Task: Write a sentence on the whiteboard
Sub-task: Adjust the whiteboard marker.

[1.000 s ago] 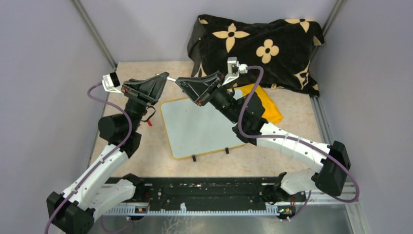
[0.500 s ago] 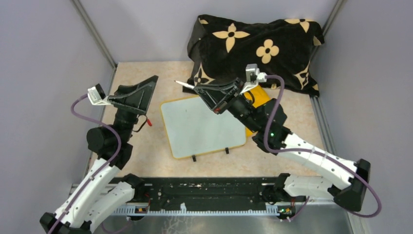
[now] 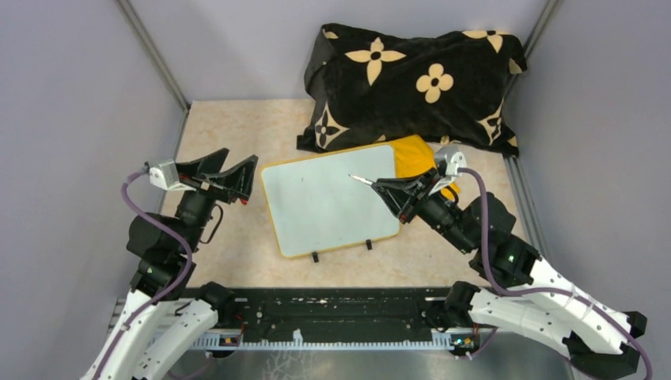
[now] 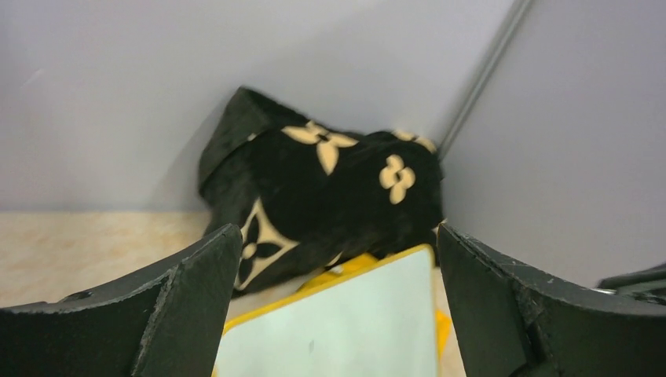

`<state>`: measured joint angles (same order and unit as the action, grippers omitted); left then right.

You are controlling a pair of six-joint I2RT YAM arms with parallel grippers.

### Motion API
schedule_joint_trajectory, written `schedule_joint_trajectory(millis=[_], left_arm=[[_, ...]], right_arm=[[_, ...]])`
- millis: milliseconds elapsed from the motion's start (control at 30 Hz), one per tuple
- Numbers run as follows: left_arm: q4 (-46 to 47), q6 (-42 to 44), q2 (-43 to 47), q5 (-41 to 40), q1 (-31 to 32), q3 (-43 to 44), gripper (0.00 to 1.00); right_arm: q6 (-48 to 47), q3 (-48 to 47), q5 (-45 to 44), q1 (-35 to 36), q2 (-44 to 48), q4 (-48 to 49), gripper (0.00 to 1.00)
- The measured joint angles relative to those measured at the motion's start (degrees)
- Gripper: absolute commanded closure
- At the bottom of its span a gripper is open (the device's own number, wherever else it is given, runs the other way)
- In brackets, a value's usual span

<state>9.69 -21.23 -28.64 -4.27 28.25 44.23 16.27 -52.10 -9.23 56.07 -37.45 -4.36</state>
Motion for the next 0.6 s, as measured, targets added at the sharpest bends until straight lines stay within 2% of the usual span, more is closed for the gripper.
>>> schedule_joint_trajectory(millis=[133, 267, 600], left_arm=[[-10.0, 4.2, 1.9, -4.3, 0.0, -1.0, 0.01], [-16.3, 5.3, 2.6, -8.2, 0.0, -3.4, 0.01], [-21.5, 5.5, 0.7, -12.4, 0.0, -5.4, 0.01]], right_arm=[[-1.6, 2.0, -0.9, 0.0, 3.1, -6.0, 1.00], [-2.4, 3.4, -2.5, 0.0, 4.5, -9.3, 1.00], [-3.7, 4.8, -8.5, 0.0, 4.3, -12.1, 1.00]])
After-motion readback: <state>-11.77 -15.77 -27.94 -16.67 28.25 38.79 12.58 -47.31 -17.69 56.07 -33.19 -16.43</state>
